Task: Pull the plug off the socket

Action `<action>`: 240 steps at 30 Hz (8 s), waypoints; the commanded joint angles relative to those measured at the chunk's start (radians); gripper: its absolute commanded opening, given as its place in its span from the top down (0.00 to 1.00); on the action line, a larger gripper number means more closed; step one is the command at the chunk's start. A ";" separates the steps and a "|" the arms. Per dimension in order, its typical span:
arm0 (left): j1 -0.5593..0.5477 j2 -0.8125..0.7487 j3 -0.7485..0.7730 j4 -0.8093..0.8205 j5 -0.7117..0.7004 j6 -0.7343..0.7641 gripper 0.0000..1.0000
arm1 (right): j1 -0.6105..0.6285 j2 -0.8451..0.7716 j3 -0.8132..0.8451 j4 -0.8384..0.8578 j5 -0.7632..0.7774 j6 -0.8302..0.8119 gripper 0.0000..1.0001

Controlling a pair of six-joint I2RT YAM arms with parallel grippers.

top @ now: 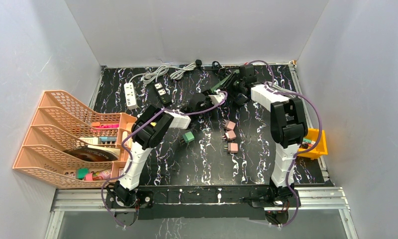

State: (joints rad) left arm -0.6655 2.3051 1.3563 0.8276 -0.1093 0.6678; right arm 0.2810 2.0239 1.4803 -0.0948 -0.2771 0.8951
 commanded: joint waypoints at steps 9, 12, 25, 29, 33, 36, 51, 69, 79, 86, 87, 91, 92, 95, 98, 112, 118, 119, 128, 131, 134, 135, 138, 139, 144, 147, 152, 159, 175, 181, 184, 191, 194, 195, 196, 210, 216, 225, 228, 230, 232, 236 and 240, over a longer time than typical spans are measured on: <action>0.104 0.056 0.091 -0.140 -0.133 -0.086 1.00 | -0.006 -0.208 -0.045 -0.130 -0.045 -0.039 1.00; 0.105 0.063 0.105 -0.149 -0.137 -0.086 1.00 | -0.005 -0.232 -0.043 -0.151 -0.018 -0.074 1.00; 0.243 -0.017 0.126 -0.398 0.371 -0.258 1.00 | 0.156 -0.203 -0.160 -0.125 -0.058 -0.346 1.00; 0.265 -0.024 0.155 -0.498 0.473 -0.229 1.00 | 0.221 -0.191 -0.226 0.013 -0.162 -0.407 1.00; 0.299 -0.002 0.216 -0.614 0.596 -0.228 1.00 | 0.250 -0.109 -0.189 0.059 -0.243 -0.447 1.00; 0.315 -0.004 0.213 -0.615 0.647 -0.247 1.00 | 0.280 -0.039 -0.135 0.079 -0.268 -0.470 1.00; 0.344 -0.027 0.159 -0.592 0.652 -0.250 1.00 | 0.382 0.076 -0.047 -0.053 -0.220 -0.563 0.84; 0.352 -0.123 0.030 -0.406 0.586 -0.340 1.00 | 0.088 -0.159 -0.140 0.213 0.079 -0.288 0.36; 0.201 -0.200 -0.135 -0.171 0.235 -0.207 1.00 | 0.079 0.073 0.203 0.054 0.128 -0.145 0.32; 0.138 -0.192 -0.171 -0.031 0.056 -0.129 1.00 | 0.080 0.200 0.379 -0.103 0.097 -0.123 0.30; 0.132 -0.193 -0.177 -0.012 0.040 -0.116 1.00 | 0.080 0.211 0.385 -0.109 0.095 -0.121 0.30; 0.114 -0.189 -0.203 0.058 -0.018 -0.075 1.00 | 0.079 0.246 0.404 -0.126 0.093 -0.118 0.30; 0.109 -0.187 -0.209 0.079 -0.030 -0.062 1.00 | 0.080 0.252 0.408 -0.127 0.091 -0.118 0.30; 0.100 -0.173 -0.211 0.116 -0.072 -0.025 1.00 | 0.079 0.279 0.434 -0.141 0.080 -0.114 0.30; 0.093 -0.163 -0.212 0.141 -0.090 -0.002 1.00 | 0.081 0.306 0.463 -0.149 0.066 -0.113 0.32; 0.105 -0.094 -0.103 0.002 -0.082 -0.018 1.00 | 0.081 0.271 0.431 -0.160 0.074 -0.161 1.00; 0.157 -0.029 0.069 -0.289 -0.058 -0.131 1.00 | 0.083 0.184 0.417 -0.202 0.072 -0.188 1.00; 0.161 -0.017 0.093 -0.327 -0.057 -0.138 1.00 | 0.090 0.189 0.462 -0.267 0.114 -0.212 1.00; 0.190 0.046 0.217 -0.478 -0.068 -0.218 1.00 | 0.060 0.119 0.343 -0.148 -0.134 -0.136 1.00; 0.194 0.048 0.223 -0.492 -0.072 -0.225 1.00 | 0.096 0.146 0.441 -0.326 0.098 -0.227 1.00; 0.200 0.043 0.226 -0.501 -0.065 -0.242 1.00 | 0.120 0.110 0.425 -0.344 0.228 -0.296 1.00; 0.203 0.042 0.227 -0.503 -0.062 -0.247 1.00 | 0.114 0.084 0.371 -0.278 0.145 -0.302 1.00; 0.207 0.038 0.224 -0.500 -0.058 -0.255 1.00 | 0.066 0.066 0.254 -0.051 -0.191 -0.214 1.00; 0.207 0.036 0.223 -0.501 -0.058 -0.257 1.00 | 0.066 0.096 0.313 -0.184 -0.121 -0.233 1.00; 0.212 0.019 0.209 -0.495 -0.051 -0.268 1.00 | 0.096 0.087 0.354 -0.262 0.119 -0.317 1.00; 0.217 0.015 0.208 -0.496 -0.049 -0.276 1.00 | 0.083 0.095 0.365 -0.358 0.174 -0.257 1.00; 0.223 0.004 0.195 -0.491 -0.046 -0.282 1.00 | 0.090 0.033 0.343 -0.334 0.351 -0.287 1.00; 0.228 -0.003 0.187 -0.492 -0.042 -0.290 1.00 | 0.118 -0.004 0.292 -0.316 0.367 -0.378 1.00; 0.260 -0.017 0.172 -0.495 -0.043 -0.290 1.00 | 0.106 -0.084 0.138 -0.316 0.454 -0.387 1.00; 0.264 -0.023 0.145 -0.472 -0.055 -0.289 1.00 | -0.051 -0.114 0.008 -0.099 -0.037 -0.246 1.00; 0.267 -0.030 0.115 -0.436 -0.068 -0.283 1.00 | -0.123 -0.094 -0.049 -0.075 -0.110 -0.146 1.00; 0.268 -0.024 0.118 -0.436 -0.096 -0.276 1.00 | 0.006 -0.147 0.114 -0.293 0.373 -0.339 1.00; 0.268 -0.026 0.124 -0.441 -0.095 -0.279 1.00 | 0.026 -0.184 0.120 -0.290 0.436 -0.351 1.00; 0.268 -0.026 0.127 -0.446 -0.097 -0.281 1.00 | 0.046 -0.194 0.128 -0.311 0.527 -0.367 1.00; 0.268 -0.026 0.130 -0.449 -0.101 -0.280 1.00 | 0.070 -0.205 0.126 -0.314 0.616 -0.391 1.00; 0.251 -0.033 0.086 -0.348 -0.237 -0.248 1.00 | -0.062 -0.160 0.082 -0.284 0.277 -0.337 1.00; 0.254 -0.023 0.134 -0.408 -0.158 -0.247 1.00 | -0.064 -0.208 -0.046 -0.149 0.072 -0.310 1.00; 0.302 -0.066 0.077 -0.427 0.072 -0.286 1.00 | 0.055 -0.226 -0.246 0.033 -0.073 -0.419 1.00; 0.331 -0.067 0.097 -0.471 0.170 -0.308 1.00 | 0.096 -0.182 -0.247 0.043 -0.114 -0.443 1.00; 0.344 -0.068 0.105 -0.495 0.223 -0.302 1.00 | 0.118 -0.161 -0.234 0.048 -0.121 -0.454 1.00; 0.349 -0.075 0.105 -0.516 0.256 -0.280 1.00 | 0.127 -0.154 -0.229 0.070 -0.106 -0.452 1.00; 0.354 -0.097 0.054 -0.476 0.270 -0.264 1.00 | 0.124 -0.161 -0.203 0.143 -0.041 -0.428 1.00; 0.364 -0.110 0.035 -0.422 0.242 -0.295 1.00 | 0.113 -0.158 -0.144 0.209 0.097 -0.434 0.45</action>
State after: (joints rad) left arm -0.3202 2.2456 1.4345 0.4511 0.1410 0.4011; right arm 0.4118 1.8702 1.2472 -0.0334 -0.3054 0.4690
